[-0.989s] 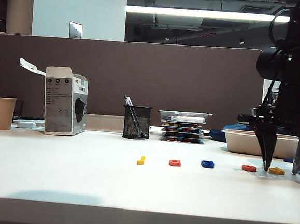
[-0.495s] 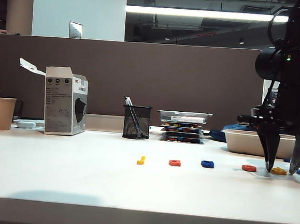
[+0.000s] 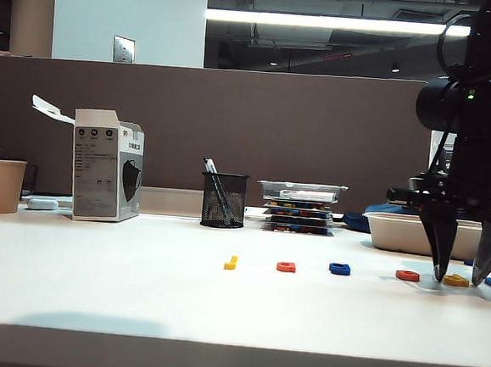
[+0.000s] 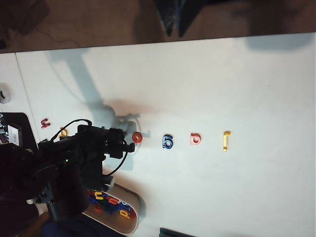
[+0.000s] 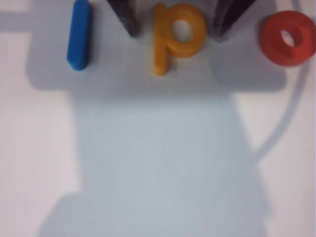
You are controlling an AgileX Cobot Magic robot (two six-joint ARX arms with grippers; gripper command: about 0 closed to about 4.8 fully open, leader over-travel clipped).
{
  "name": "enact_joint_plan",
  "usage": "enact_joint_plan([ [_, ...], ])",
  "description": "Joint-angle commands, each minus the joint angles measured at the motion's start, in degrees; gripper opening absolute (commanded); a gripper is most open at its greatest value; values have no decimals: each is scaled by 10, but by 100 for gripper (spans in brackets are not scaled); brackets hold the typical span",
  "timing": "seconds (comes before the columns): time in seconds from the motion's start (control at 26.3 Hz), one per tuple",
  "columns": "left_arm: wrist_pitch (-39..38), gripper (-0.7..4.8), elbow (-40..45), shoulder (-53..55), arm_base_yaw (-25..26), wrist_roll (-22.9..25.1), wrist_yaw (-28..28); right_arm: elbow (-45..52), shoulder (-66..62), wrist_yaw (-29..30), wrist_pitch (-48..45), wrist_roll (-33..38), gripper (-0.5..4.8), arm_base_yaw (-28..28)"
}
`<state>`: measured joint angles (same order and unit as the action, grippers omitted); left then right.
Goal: Select the appropriate letters from the row of letter magnets placed on the table to arrange into the word "dog".
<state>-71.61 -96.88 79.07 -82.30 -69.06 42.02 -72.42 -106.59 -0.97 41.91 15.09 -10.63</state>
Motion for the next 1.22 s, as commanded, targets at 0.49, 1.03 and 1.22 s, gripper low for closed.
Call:
enact_joint_plan([
  [0.49, 1, -5, -1, -1, -1, 0, 4, 5, -6, 9, 13, 3, 81, -2],
  [1.03, 1, -5, -1, -1, -1, 0, 4, 4, -5, 9, 33, 3, 85, -2],
  [1.22, 1, -5, -1, -1, -1, 0, 4, 0, 6, 9, 37, 3, 85, -2],
])
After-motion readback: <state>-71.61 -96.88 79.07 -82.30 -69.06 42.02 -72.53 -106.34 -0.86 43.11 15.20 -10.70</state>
